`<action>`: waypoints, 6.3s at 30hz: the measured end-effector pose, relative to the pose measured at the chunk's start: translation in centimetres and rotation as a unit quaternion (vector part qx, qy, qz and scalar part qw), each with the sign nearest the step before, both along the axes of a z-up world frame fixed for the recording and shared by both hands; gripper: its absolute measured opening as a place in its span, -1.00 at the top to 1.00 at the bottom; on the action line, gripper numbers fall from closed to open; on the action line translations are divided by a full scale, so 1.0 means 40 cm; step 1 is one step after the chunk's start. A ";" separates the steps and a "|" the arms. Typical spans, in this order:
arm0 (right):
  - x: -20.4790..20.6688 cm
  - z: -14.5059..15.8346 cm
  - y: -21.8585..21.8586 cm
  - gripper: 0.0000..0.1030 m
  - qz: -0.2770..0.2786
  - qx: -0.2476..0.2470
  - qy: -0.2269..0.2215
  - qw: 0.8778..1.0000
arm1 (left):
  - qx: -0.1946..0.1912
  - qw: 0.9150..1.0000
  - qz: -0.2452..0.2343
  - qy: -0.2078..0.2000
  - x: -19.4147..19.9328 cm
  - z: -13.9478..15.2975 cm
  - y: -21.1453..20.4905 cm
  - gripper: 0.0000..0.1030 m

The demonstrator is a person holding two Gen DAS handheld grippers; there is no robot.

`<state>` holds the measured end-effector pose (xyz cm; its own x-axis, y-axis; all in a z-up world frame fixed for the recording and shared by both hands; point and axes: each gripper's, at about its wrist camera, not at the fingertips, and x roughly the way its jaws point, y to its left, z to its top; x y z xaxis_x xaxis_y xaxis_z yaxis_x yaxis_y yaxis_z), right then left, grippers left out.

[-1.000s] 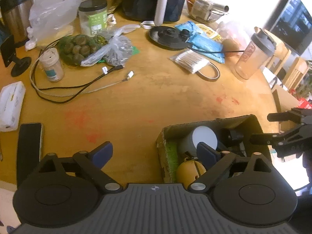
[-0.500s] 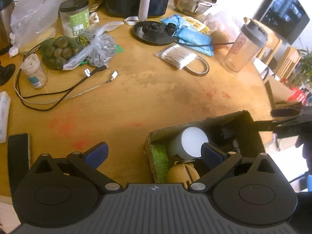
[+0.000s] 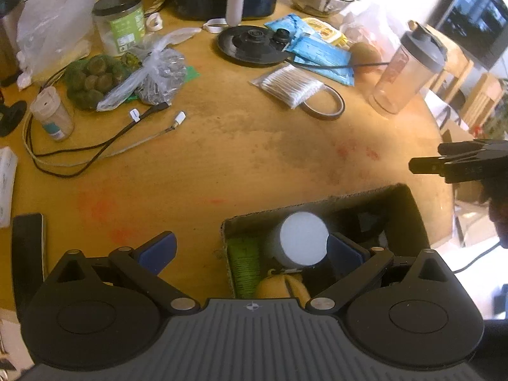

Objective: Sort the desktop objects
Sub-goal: 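Move the right tool toward the clear tape ring on the table, then close the right tool on the rim of the tape ring, then lift the tape ring with the right tool while the left tool moves toward the cotton swab bag, then move the left tool onto the bag of cotton swabs and close it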

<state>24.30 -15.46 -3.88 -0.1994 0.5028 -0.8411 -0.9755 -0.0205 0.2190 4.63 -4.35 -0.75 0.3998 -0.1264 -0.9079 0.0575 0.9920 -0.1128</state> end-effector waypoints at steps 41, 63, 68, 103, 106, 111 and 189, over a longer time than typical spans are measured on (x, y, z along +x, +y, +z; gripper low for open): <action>-0.029 -0.201 0.388 0.66 0.011 0.043 -0.041 0.998 | -0.011 0.990 0.139 0.024 -0.121 -0.005 0.049 -0.99; 0.035 -0.201 0.282 0.83 0.063 0.019 -0.027 0.997 | -0.026 0.994 0.105 0.017 -0.080 -0.004 0.027 -0.99; 0.046 -0.196 0.276 -0.33 0.043 0.015 -0.013 0.999 | -0.029 0.994 0.101 0.019 -0.070 -0.007 0.025 -0.99; -0.059 -0.228 0.269 -0.79 0.165 0.062 -0.035 0.984 | -0.032 0.990 0.133 0.025 -0.085 -0.010 0.035 -0.99; -0.058 -0.228 0.271 -0.78 0.167 0.061 -0.035 0.983 | -0.032 0.990 0.134 0.023 -0.083 -0.006 0.030 -0.99; -0.057 -0.229 0.274 -0.77 0.165 0.058 -0.034 0.984 | -0.029 0.991 0.131 0.016 -0.076 0.005 0.017 -0.99; 0.113 0.022 -0.237 -0.78 -0.147 0.079 -0.035 0.985 | 0.066 0.921 -0.360 -0.134 0.534 -0.228 -0.209 -0.99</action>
<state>28.80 -24.94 -3.00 0.0299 0.6566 -0.7536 -0.9572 0.2360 0.1676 25.98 -12.73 -9.88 0.4677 -0.3413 -0.8154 0.7137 0.6900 0.1206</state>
